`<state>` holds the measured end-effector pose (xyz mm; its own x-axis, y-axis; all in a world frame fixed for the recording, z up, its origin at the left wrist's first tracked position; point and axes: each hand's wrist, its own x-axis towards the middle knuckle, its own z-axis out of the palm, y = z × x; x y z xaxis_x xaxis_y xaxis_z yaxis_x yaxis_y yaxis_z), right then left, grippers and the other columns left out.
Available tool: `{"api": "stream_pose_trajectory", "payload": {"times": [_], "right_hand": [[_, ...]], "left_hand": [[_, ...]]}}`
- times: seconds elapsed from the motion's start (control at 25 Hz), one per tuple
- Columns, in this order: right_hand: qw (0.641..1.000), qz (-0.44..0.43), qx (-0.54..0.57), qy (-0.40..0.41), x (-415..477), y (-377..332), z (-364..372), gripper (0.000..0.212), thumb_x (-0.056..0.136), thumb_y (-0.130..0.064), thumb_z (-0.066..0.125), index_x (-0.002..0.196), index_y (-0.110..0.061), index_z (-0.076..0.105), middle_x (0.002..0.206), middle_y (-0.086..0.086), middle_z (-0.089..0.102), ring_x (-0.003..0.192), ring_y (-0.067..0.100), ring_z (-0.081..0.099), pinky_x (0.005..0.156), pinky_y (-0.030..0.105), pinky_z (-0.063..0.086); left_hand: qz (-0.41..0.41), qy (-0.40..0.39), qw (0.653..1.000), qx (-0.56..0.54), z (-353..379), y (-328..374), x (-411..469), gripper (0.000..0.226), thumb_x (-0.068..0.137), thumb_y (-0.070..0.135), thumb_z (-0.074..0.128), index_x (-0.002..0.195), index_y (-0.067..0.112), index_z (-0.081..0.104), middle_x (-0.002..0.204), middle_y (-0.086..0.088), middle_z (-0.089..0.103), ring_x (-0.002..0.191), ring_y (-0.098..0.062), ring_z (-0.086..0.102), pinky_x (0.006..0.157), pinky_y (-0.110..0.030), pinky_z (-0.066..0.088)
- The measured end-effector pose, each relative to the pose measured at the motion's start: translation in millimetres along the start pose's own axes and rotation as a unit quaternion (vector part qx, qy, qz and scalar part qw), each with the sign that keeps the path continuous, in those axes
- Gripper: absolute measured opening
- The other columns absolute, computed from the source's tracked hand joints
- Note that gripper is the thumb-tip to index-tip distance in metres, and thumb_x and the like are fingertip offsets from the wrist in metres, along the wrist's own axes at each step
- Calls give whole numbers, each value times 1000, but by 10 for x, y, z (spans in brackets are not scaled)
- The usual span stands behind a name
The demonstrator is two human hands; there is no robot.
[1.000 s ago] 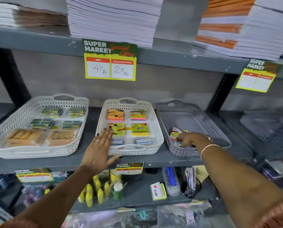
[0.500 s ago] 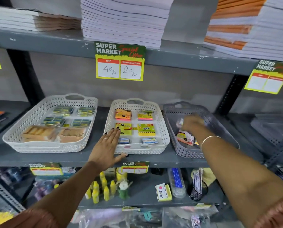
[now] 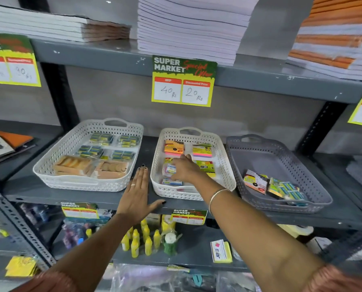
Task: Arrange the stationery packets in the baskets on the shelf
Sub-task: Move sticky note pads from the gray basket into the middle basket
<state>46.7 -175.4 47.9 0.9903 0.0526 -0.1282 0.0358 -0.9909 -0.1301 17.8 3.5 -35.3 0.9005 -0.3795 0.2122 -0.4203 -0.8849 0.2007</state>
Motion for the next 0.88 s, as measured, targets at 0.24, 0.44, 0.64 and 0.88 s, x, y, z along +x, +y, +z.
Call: {"api": "stream_pose_trajectory", "payload": {"times": [0.24, 0.44, 0.64, 0.88], "right_hand": [[1000, -1, -7, -17, 45, -71, 134, 54, 86, -27, 65, 134, -7, 49, 138, 16, 45, 135, 33, 30, 102, 44, 44], [998, -21, 2, -51, 45, -2, 102, 58, 85, -31, 65, 135, -9, 47, 139, 16, 43, 135, 33, 30, 103, 44, 41], [964, 120, 95, 218, -2, 702, -226, 40, 93, -19, 53, 132, -6, 52, 136, 16, 51, 129, 31, 44, 101, 39, 43], [927, 368, -10, 67, -470, 1839, -81, 52, 92, -15, 55, 138, -1, 38, 143, 20, 40, 133, 34, 37, 108, 44, 38]], "left_hand": [[24, -79, 996, 26, 183, -192, 4, 107, 75, 75, 40, 145, 7, -2, 159, -9, 1, 146, -20, 0, 120, -38, 7], [37, -70, 996, 44, 242, -202, 46, 109, 71, 79, 39, 146, 7, 4, 158, -8, 9, 145, -19, 7, 119, -37, 7], [36, -47, 997, 44, 266, -204, 36, 108, 71, 79, 40, 145, 9, 8, 157, -7, 14, 145, -18, 12, 119, -37, 8], [37, -37, 998, 32, 273, -205, 34, 108, 70, 79, 43, 145, 9, 11, 157, -7, 17, 144, -19, 14, 119, -37, 8]]}}
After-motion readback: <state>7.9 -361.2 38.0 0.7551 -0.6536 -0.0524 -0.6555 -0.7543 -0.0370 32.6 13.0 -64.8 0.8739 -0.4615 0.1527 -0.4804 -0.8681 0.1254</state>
